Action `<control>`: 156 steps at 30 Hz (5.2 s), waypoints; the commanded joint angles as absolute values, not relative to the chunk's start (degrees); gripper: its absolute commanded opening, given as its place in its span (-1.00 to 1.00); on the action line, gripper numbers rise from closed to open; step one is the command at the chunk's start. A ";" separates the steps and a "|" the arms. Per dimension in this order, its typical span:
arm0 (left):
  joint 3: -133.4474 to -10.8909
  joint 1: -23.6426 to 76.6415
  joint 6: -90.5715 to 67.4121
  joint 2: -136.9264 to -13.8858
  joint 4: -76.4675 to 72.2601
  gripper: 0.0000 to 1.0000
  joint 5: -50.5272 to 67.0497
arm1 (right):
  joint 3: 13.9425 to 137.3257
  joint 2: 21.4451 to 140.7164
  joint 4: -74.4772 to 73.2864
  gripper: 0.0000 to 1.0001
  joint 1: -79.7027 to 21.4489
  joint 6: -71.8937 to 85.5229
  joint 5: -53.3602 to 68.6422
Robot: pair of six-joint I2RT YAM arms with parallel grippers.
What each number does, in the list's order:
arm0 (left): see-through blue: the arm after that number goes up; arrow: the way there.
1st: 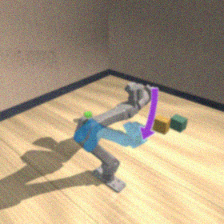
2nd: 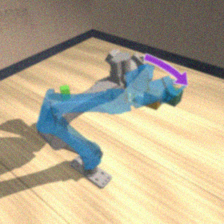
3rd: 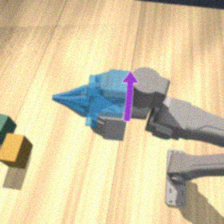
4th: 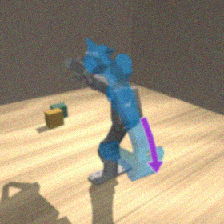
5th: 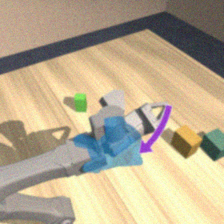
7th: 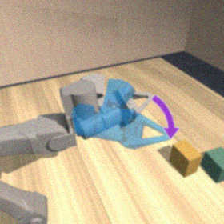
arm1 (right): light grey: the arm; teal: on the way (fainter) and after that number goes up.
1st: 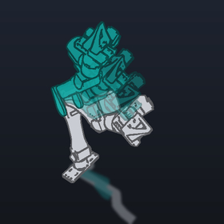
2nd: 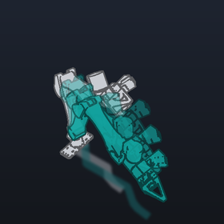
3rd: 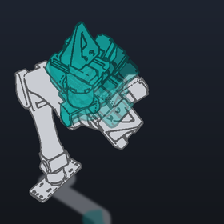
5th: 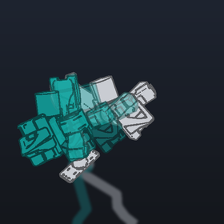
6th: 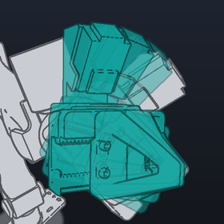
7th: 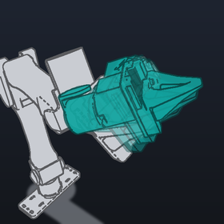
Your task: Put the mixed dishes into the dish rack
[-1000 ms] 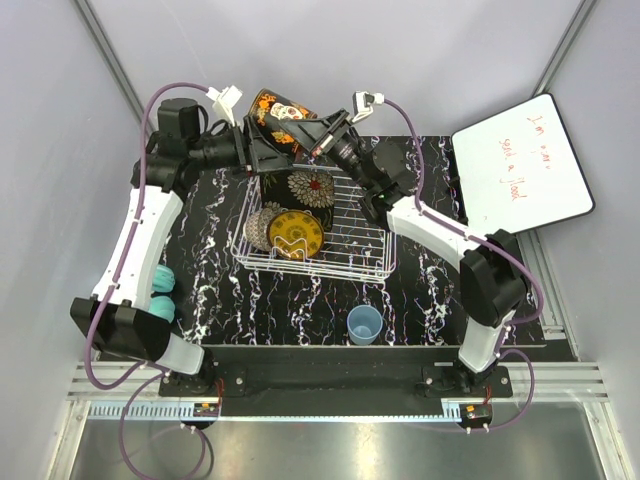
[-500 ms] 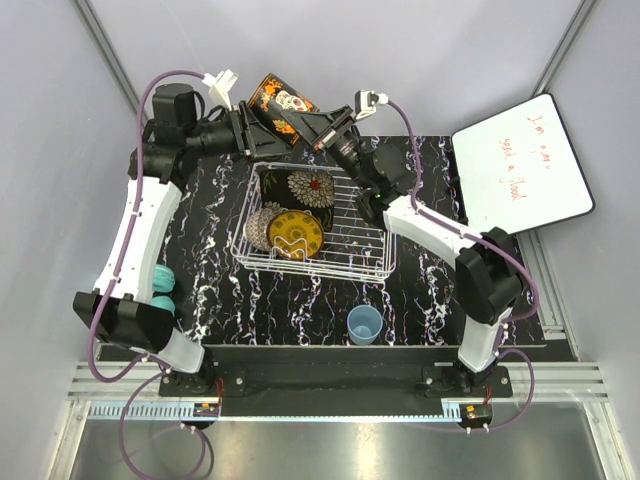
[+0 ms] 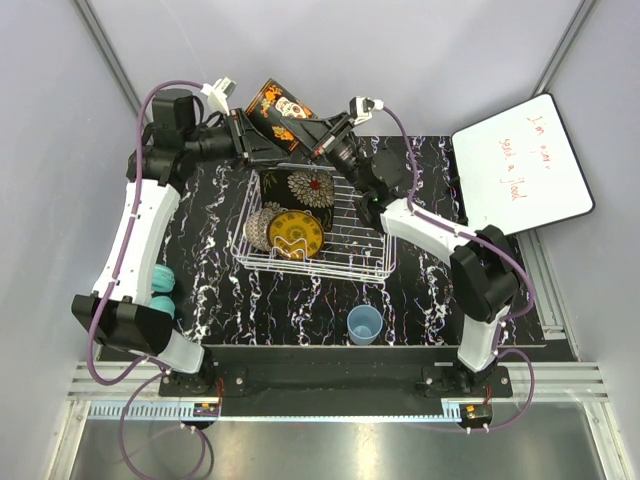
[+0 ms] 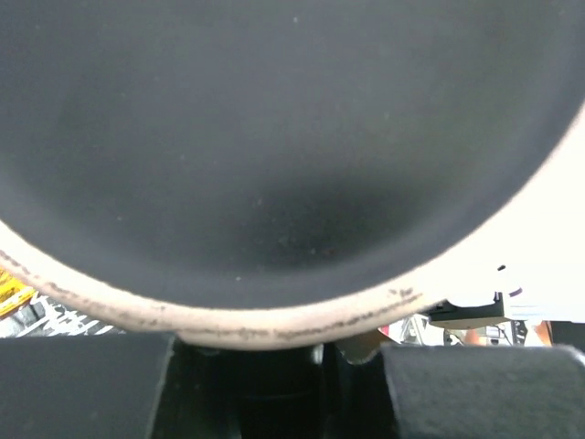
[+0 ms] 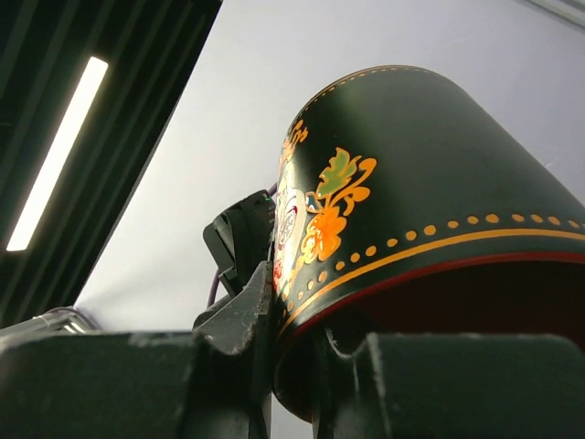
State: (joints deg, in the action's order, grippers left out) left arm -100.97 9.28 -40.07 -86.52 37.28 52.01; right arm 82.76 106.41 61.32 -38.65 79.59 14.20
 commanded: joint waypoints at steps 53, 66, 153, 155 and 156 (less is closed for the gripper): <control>-112.59 36.03 -9.05 -99.66 32.70 -1.00 15.81 | 48.44 38.94 -4.22 0.99 -20.74 42.45 16.88; -114.79 36.74 -9.76 -110.39 27.69 -1.00 16.44 | 49.22 37.71 -10.89 0.99 -20.74 41.40 10.81; -91.85 45.26 14.14 -81.31 49.12 0.52 1.88 | 71.70 59.22 -59.22 0.13 -47.85 20.74 -12.33; -91.50 45.26 15.81 -76.39 50.45 0.64 -3.65 | 77.22 66.42 -66.16 0.57 -60.75 22.32 -31.58; -91.06 45.35 15.56 -74.81 50.54 0.72 -5.52 | 78.91 70.53 -67.92 0.87 -62.30 25.02 -35.99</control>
